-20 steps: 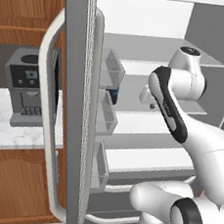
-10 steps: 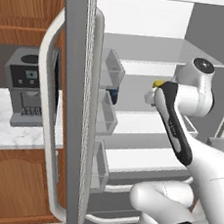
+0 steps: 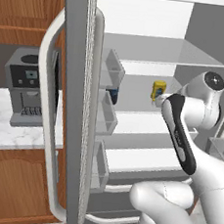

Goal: Move the water bottle and mustard from the second highest shelf to the top shelf to make space. Then, place the pitcher from the counter on the cleared second highest shelf.

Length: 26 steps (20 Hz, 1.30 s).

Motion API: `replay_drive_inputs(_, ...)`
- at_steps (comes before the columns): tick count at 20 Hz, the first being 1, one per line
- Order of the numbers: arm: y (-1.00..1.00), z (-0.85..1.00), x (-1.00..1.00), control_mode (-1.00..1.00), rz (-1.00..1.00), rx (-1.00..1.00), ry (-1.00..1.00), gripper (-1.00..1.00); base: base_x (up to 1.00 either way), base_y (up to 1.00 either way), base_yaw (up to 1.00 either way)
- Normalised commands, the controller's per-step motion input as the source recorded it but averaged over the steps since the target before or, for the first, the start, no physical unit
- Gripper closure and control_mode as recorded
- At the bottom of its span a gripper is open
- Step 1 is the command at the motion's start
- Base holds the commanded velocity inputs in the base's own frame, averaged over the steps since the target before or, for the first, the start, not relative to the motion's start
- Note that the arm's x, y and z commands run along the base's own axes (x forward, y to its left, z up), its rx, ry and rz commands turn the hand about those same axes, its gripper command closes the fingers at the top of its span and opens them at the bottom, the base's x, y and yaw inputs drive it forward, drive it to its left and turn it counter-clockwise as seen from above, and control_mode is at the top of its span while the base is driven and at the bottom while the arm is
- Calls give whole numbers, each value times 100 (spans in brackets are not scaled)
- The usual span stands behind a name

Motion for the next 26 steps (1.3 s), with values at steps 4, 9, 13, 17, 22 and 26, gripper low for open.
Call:
replay_drive_inputs(4,-40,0,24,-100,-8,0,0,-100,0,0,0)
replay_drive_inputs(9,-4,0,40,-100,-2,0,0,-100,0,0,0)
replay_drive_inputs(13,0,0,45,-100,0,0,0,-100,0,0,0)
replay_drive_inputs(17,0,-5,31,-100,0,0,0,-100,0,0,0)
replay_drive_inputs(22,-4,-11,25,-100,0,0,0,-100,0,0,0)
replay_drive_inputs(26,-3,-17,25,-100,0,0,-3,-100,0,0,0)
